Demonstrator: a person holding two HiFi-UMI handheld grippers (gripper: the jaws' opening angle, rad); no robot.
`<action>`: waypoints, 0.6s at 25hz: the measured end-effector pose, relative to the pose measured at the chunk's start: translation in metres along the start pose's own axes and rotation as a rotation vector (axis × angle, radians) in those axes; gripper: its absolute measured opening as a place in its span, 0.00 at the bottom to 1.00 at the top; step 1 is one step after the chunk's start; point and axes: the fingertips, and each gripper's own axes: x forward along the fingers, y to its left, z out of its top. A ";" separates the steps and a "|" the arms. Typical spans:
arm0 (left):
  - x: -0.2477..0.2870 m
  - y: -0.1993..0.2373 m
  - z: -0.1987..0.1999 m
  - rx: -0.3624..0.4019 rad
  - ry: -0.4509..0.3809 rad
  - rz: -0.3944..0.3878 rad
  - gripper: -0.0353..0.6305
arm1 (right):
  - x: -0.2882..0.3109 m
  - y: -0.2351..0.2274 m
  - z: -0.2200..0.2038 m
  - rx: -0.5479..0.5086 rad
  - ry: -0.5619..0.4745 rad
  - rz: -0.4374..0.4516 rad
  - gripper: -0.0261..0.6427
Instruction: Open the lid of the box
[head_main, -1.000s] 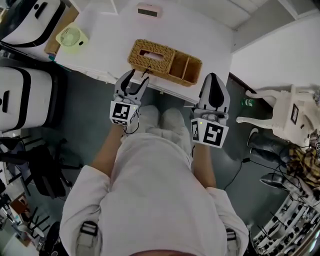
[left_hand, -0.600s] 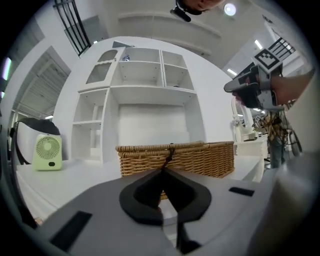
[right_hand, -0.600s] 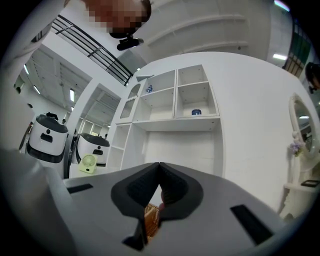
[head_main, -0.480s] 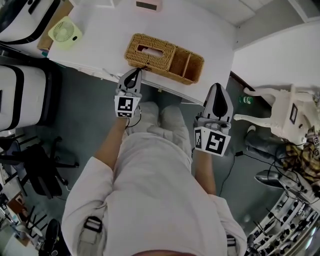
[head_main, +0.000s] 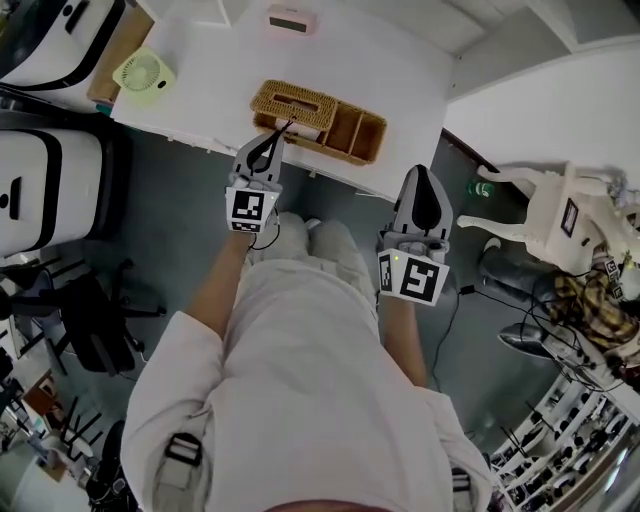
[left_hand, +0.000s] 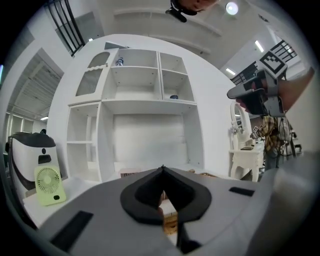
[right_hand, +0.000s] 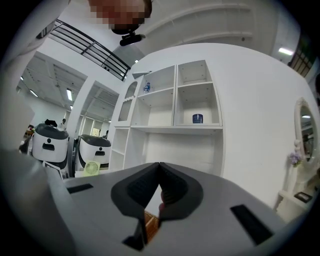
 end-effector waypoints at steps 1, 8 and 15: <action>0.004 0.001 0.011 0.000 0.000 -0.001 0.04 | 0.001 -0.003 0.006 -0.004 0.001 0.003 0.03; 0.054 0.020 0.064 0.041 0.024 -0.011 0.04 | 0.012 -0.025 0.042 0.011 0.017 0.010 0.03; 0.125 0.042 0.078 0.085 0.019 -0.034 0.04 | 0.016 -0.047 0.049 0.009 0.033 -0.047 0.03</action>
